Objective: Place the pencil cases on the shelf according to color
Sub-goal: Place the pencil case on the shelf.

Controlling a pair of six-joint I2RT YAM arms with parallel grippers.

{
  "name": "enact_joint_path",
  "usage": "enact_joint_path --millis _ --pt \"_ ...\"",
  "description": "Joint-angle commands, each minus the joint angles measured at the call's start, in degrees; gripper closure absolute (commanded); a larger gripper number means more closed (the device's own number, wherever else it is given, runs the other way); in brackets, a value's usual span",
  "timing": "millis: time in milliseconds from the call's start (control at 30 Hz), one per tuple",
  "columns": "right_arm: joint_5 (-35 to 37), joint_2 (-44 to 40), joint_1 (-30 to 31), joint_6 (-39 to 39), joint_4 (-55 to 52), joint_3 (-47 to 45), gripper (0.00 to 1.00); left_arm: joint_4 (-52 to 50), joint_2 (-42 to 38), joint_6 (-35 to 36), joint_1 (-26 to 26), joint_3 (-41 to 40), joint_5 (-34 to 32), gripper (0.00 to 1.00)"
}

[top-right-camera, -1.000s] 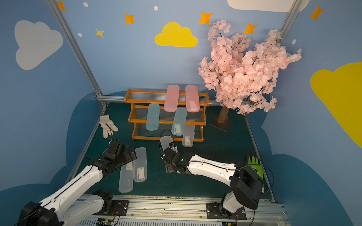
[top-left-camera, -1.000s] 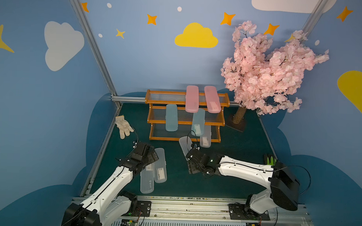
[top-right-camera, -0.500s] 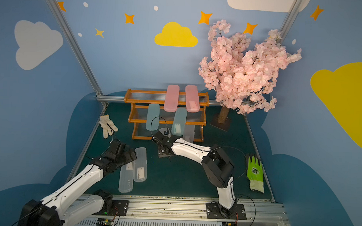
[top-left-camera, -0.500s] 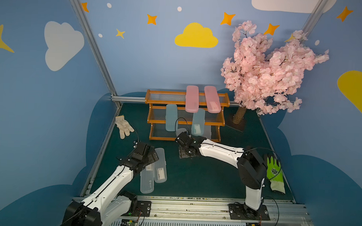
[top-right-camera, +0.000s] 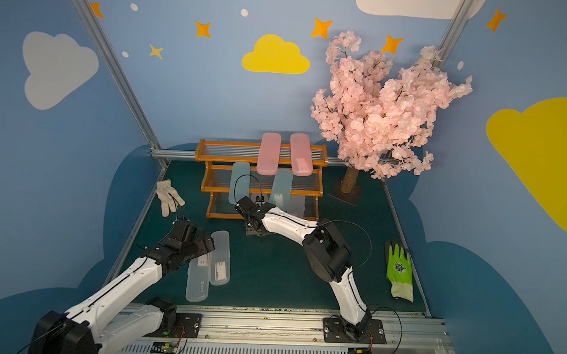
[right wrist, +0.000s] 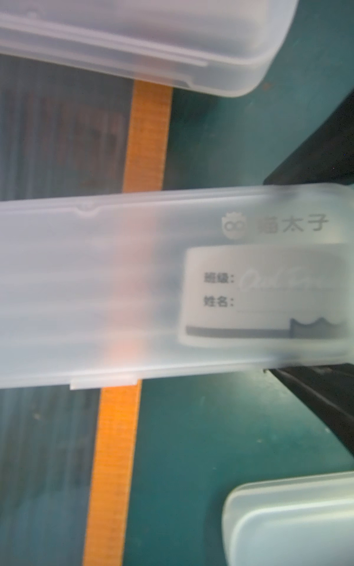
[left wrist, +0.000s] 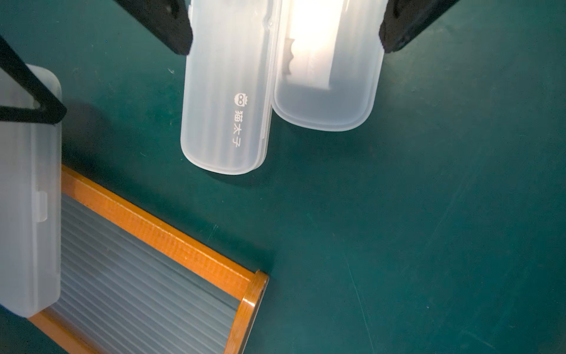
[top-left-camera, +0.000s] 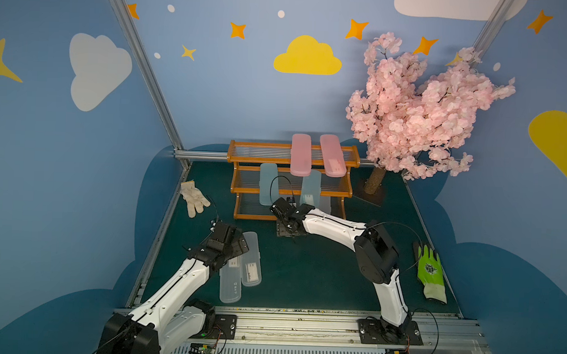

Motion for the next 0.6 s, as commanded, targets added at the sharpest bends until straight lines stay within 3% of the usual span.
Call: enact_joint_path --millis 0,100,200,567 --pt "1.38 1.63 -1.02 0.91 -0.89 2.74 0.49 0.73 -0.36 1.39 -0.09 0.4 0.38 0.0" --pt "0.43 1.52 -1.23 0.67 -0.45 2.94 0.18 0.91 -0.06 2.03 -0.16 0.39 0.77 0.0" --pt "-0.69 -0.4 -0.94 -0.61 0.07 1.55 0.06 -0.06 0.11 2.4 -0.16 0.77 0.82 0.0" --pt "-0.86 -10.42 2.54 1.76 -1.51 -8.87 0.02 -0.48 -2.44 1.38 -0.09 -1.01 1.58 0.0"
